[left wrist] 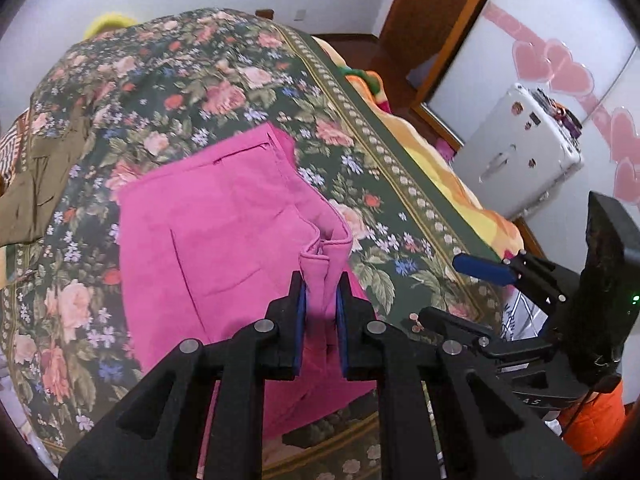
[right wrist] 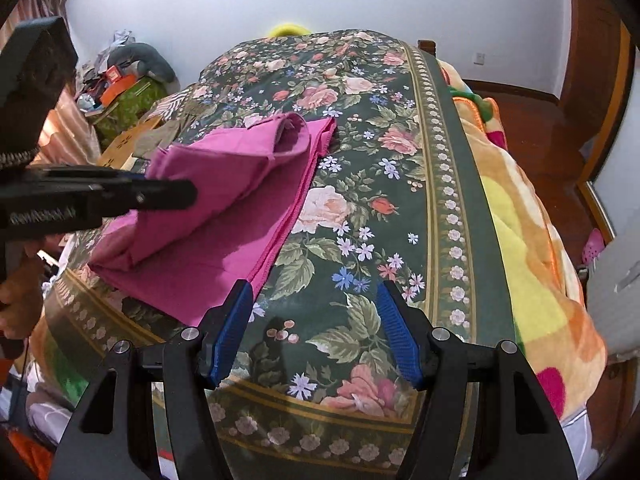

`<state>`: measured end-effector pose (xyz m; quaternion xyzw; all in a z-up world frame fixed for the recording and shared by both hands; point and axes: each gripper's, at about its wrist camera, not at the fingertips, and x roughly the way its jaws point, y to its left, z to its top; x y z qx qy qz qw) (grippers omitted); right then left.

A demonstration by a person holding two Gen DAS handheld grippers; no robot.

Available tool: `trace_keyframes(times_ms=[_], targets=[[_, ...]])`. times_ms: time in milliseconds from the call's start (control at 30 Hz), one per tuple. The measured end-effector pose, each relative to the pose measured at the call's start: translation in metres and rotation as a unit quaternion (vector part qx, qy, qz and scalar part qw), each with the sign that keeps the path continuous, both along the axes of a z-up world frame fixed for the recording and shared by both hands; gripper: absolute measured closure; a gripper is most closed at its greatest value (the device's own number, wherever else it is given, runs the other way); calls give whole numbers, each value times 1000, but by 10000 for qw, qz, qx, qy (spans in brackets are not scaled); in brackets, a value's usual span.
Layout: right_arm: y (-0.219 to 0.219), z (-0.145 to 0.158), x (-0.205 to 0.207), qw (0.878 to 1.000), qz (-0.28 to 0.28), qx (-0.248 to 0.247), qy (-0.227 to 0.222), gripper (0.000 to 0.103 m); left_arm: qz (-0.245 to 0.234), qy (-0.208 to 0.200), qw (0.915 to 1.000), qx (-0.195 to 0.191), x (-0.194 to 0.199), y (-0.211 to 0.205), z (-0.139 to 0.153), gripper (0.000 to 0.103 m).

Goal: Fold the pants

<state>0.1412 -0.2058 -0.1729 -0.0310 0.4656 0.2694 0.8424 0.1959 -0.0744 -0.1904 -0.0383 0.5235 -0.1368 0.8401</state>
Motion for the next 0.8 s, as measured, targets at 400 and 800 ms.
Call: trace_keyframes(times_ms=[400,800], targets=[[9,8,-8,9999,113,74,-9,42,-92,-355,9991,209,-2,12,24,34],[34,13,0,9992,87,399,-19,40,783,-715,9858,1303,43,99,32,25]])
